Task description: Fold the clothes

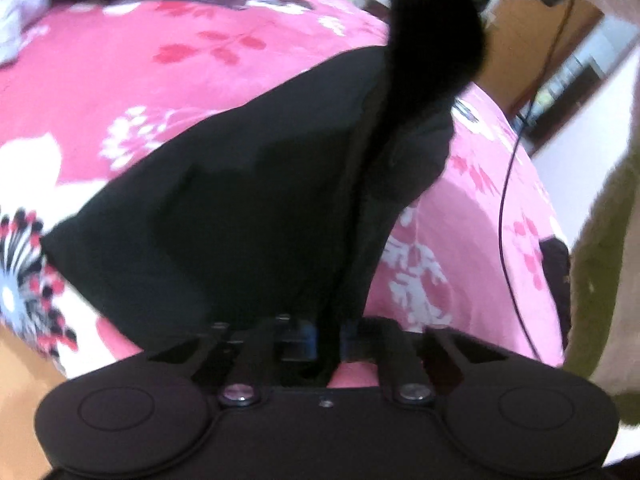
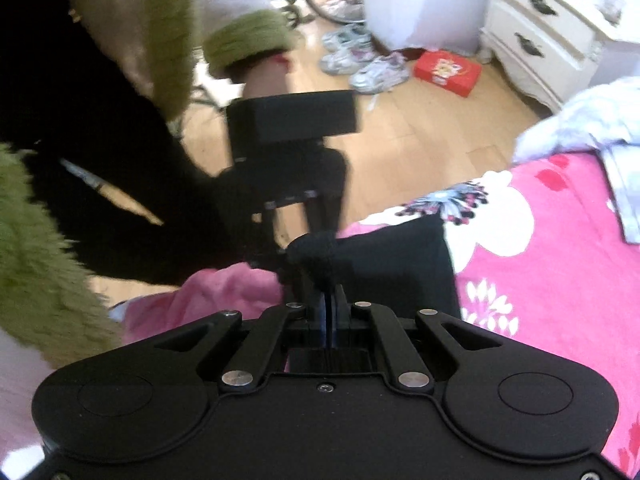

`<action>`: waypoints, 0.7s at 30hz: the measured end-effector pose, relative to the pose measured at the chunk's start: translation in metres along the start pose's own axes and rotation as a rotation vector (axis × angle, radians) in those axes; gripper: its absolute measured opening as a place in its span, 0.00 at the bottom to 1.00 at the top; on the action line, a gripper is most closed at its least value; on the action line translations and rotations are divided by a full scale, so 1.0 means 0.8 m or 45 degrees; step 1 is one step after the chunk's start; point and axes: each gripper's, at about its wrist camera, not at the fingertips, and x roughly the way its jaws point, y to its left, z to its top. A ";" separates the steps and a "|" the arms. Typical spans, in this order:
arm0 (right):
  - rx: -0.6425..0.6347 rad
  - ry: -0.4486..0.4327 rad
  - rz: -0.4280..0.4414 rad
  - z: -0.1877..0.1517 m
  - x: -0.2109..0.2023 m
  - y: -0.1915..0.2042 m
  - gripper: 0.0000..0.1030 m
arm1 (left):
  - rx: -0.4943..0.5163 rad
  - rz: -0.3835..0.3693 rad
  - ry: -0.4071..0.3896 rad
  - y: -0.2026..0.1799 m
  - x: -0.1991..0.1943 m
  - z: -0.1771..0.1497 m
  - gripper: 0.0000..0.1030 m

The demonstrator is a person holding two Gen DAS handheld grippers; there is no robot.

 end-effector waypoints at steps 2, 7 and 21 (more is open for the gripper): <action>0.002 -0.001 -0.039 0.001 0.007 -0.010 0.02 | -0.069 0.012 -0.022 0.001 -0.008 -0.002 0.03; -0.028 -0.020 -0.075 0.012 0.020 -0.030 0.02 | -0.242 -0.014 -0.093 -0.002 -0.045 -0.006 0.03; -0.067 0.078 -0.094 0.035 0.134 -0.090 0.02 | -0.542 0.072 -0.080 0.040 -0.026 -0.039 0.03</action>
